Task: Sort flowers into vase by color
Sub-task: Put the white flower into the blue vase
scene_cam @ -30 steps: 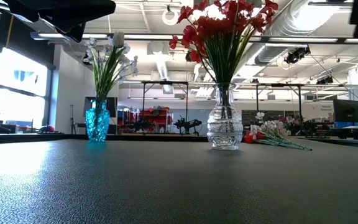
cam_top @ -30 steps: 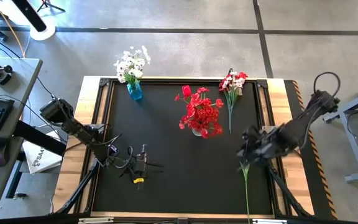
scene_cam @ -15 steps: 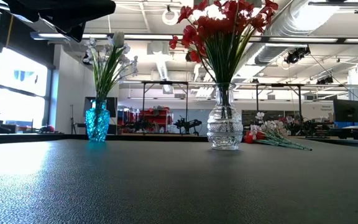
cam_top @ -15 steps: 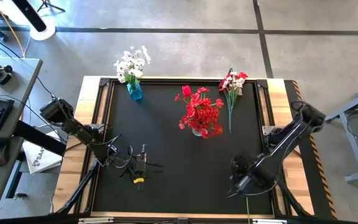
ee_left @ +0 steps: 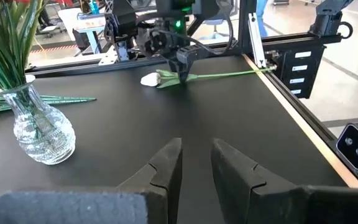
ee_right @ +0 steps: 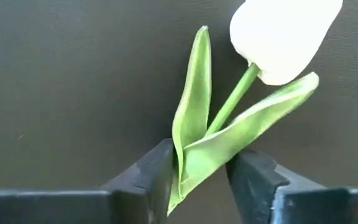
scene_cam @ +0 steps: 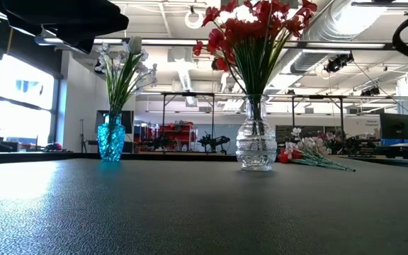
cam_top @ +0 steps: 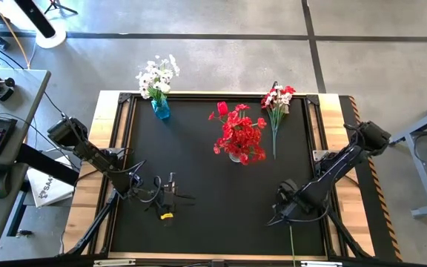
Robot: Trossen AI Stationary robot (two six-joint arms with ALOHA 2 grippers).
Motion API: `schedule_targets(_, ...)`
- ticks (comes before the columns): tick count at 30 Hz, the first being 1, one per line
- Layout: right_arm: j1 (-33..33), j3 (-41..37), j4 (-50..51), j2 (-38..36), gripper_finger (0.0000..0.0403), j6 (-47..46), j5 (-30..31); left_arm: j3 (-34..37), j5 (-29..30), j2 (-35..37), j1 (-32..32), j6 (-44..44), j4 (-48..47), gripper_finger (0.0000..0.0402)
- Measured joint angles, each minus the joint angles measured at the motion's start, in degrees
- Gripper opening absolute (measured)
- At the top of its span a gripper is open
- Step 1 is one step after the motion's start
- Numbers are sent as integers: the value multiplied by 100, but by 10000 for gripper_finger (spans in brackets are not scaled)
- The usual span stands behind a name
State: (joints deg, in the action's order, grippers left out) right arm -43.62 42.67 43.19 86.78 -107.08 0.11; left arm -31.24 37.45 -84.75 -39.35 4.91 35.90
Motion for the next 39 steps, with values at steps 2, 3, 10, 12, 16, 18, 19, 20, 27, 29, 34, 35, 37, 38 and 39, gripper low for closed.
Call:
schedule_targets(2,45,-94,-98,-22,121,8,-28,0,1,0,0,40,0,74)
schedule_targets(3,51,-111,-102,-26,109,13,-21,0,1,0,2,64,-2,74)
schedule_targets(10,-6,144,-624,3,10,754,1292,0,3,0,-1,73,-13,74)
schedule_targets(12,-69,208,-1374,2,18,1360,2004,0,4,58,-30,-5,-123,74)
schedule_targets(16,-163,235,-3824,8,11,3581,3448,0,29,451,-209,-46,-650,74)
schedule_targets(18,-155,236,-5151,61,5,5049,3957,0,31,676,-339,-46,-954,74)
schedule_targets(19,-128,236,-5833,104,5,5808,4092,0,31,767,-389,-50,-1025,74)
schedule_targets(20,-93,236,-6490,160,7,6580,4170,0,30,848,-437,-52,-1061,74)
schedule_targets(27,430,239,-10468,1053,4,10623,3256,0,30,949,-452,-151,-645,74)
schedule_targets(29,654,254,-11290,1434,4,11066,2838,0,29,883,-399,-299,-356,74)
schedule_targets(34,1123,799,-11818,2381,3,11352,2430,2,-404,647,-251,-832,607,74)
schedule_targets(35,1189,962,-11804,2527,3,11357,2395,1,-564,589,-223,-947,749,74)
schedule_targets(37,1286,1292,-11640,2797,3,11373,2343,2,-881,499,-171,-1154,1033,74)
schedule_targets(38,1321,1437,-11477,2903,3,11426,2303,2,-999,479,-152,-1248,1146,75)
schedule_targets(39,1346,1559,-11300,2986,3,11489,2291,2,-1093,472,-147,-1317,1211,77)
